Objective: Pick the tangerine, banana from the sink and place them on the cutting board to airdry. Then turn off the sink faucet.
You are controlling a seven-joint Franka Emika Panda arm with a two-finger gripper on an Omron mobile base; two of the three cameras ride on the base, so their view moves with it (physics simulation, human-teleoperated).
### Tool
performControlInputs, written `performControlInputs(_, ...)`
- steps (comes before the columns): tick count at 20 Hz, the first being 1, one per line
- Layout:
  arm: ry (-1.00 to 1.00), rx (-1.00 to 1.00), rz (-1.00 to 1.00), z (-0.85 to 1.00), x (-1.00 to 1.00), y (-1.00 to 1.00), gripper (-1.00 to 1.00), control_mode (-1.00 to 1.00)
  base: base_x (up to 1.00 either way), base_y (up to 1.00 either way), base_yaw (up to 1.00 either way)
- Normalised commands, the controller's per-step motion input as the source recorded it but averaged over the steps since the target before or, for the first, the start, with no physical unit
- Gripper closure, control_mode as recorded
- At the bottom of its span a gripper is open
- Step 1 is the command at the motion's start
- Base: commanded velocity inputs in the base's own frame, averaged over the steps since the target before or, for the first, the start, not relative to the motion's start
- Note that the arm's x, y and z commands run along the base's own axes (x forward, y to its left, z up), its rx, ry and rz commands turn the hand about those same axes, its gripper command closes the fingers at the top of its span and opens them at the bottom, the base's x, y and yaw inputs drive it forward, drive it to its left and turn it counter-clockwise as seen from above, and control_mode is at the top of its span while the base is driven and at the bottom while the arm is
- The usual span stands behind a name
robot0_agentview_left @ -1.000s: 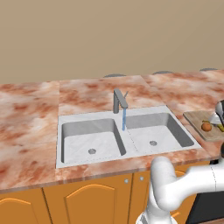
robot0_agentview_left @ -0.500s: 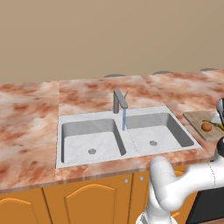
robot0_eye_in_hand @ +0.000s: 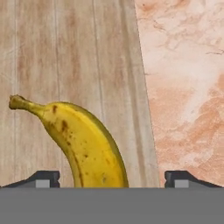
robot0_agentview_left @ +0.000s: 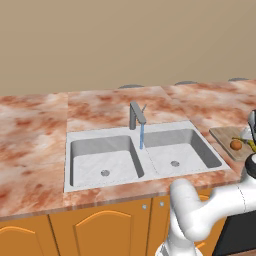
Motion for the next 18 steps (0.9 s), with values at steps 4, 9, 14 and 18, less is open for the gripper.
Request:
performControlInputs(4,0.0,0.0,0.0,0.2,-0.08,0.11,-1.0,-1.0,0.0,0.0,0.0)
performControlInputs(9,-0.04,0.0,0.02,0.41,-0.12,0.08,-1.0,-1.0,0.0,0.0,0.0)
performControlInputs(14,-0.13,0.0,0.02,0.5,-0.27,0.08,-1.0,-1.0,0.0,0.0,0.0)
performControlInputs(18,-0.23,0.0,0.02,0.48,-0.56,0.22,-1.0,-1.0,0.0,0.0,0.0)
